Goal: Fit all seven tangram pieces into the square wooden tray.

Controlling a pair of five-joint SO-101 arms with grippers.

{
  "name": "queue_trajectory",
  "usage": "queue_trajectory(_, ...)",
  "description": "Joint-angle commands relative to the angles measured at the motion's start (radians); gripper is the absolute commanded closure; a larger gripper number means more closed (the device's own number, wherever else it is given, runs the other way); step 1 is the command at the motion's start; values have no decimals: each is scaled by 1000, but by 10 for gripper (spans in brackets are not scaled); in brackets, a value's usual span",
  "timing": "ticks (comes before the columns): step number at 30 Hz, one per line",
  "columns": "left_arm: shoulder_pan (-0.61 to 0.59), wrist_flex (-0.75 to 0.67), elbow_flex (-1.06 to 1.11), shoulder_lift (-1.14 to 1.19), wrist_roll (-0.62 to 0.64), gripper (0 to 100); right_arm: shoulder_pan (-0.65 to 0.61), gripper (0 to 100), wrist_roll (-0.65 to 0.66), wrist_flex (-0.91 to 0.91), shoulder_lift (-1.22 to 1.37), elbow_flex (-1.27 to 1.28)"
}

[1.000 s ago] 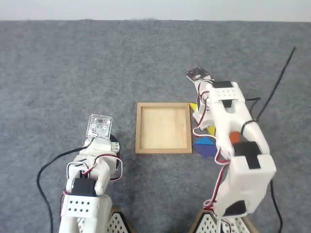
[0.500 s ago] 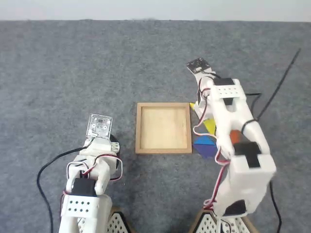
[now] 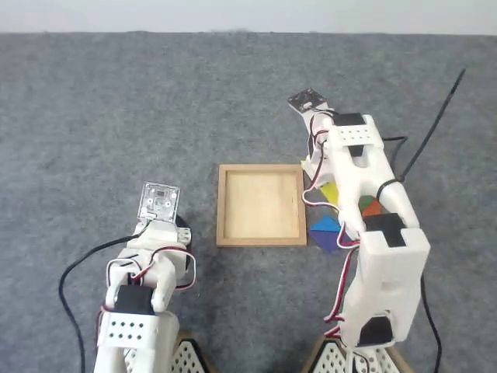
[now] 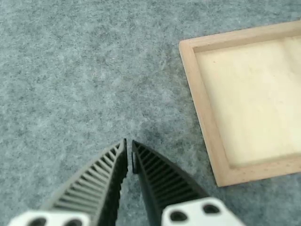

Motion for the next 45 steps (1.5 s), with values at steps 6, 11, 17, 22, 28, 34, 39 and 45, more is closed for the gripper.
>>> queue_trajectory(6,-5,2,-8,-12,5,985,-12,699,21,-10,-84,183)
queue_trajectory(11,-5,2,-8,-12,5,985,-12,700,20,-105,-226,353)
queue_trajectory(17,-5,2,-8,-12,5,985,-30,729,12,-159,-294,416)
queue_trajectory(22,-5,2,-8,-12,5,985,-35,771,-48,-197,-306,408)
queue_trajectory(28,-5,2,-8,-12,5,985,-38,685,-48,-160,-292,275)
queue_trajectory(34,-5,2,-8,-12,5,985,-35,685,-46,-111,-154,107)
queue_trajectory(39,-5,2,-8,-12,5,985,-2,685,-28,-107,-25,18)
queue_trajectory(45,-5,2,-8,-12,5,985,33,685,-14,-96,-4,17)
